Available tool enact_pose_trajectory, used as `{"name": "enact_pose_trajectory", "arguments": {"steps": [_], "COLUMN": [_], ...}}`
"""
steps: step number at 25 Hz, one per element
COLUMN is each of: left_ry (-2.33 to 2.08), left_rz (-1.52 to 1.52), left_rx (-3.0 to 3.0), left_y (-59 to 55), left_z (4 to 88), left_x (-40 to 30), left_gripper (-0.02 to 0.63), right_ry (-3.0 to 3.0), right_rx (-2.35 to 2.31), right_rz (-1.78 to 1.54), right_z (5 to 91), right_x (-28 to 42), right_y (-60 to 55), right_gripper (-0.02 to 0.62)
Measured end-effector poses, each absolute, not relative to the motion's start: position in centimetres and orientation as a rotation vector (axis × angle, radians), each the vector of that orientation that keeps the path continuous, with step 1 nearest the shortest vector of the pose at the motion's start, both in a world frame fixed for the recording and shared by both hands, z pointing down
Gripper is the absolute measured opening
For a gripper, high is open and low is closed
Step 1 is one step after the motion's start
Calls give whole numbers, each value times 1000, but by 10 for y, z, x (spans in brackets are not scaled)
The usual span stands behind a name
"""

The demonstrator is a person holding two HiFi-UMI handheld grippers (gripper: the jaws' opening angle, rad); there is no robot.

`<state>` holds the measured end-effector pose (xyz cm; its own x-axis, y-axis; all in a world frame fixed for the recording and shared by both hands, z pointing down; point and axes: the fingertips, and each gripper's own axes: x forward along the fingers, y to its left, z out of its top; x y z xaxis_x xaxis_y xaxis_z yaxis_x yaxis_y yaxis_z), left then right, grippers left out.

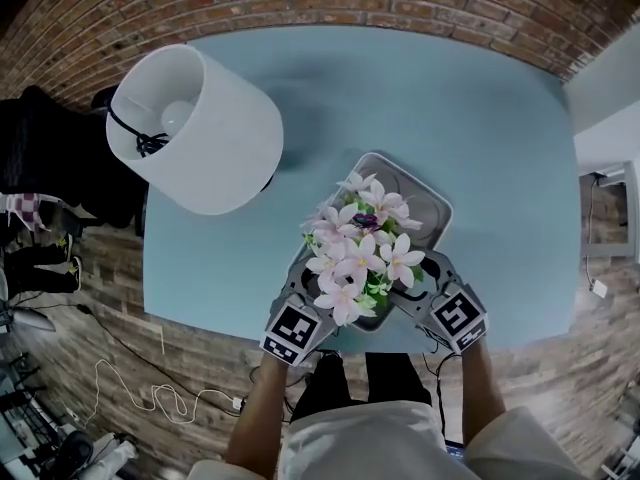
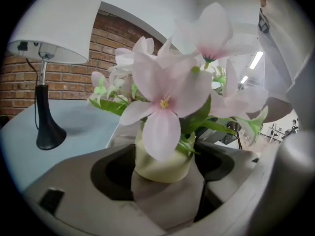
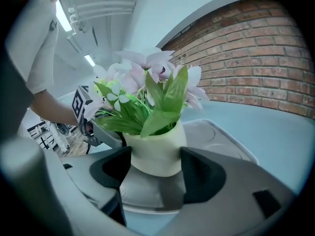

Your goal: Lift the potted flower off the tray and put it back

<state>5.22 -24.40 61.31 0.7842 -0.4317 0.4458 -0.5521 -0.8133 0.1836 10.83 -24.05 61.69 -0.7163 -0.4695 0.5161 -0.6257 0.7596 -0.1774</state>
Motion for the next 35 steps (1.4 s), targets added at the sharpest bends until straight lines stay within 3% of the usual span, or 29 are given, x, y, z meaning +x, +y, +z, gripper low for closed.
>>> {"name": "enact_pose_trajectory", "arguments": {"steps": [16,35], "left_ry": [-802,-714], "left_rz": [452,499], "left_rx": [2769,2939], "left_y": [-246,-159], "left_z": [535,431], "left_x": [19,-7], "left_gripper": [417,417], "right_ry": [-2534,-2501], "right_rx": [964,1142], "right_rz": [384,272], "right_z": [538,434], "right_x": [77,49], "right_y": [-239,-147], "right_gripper": [333,331]}}
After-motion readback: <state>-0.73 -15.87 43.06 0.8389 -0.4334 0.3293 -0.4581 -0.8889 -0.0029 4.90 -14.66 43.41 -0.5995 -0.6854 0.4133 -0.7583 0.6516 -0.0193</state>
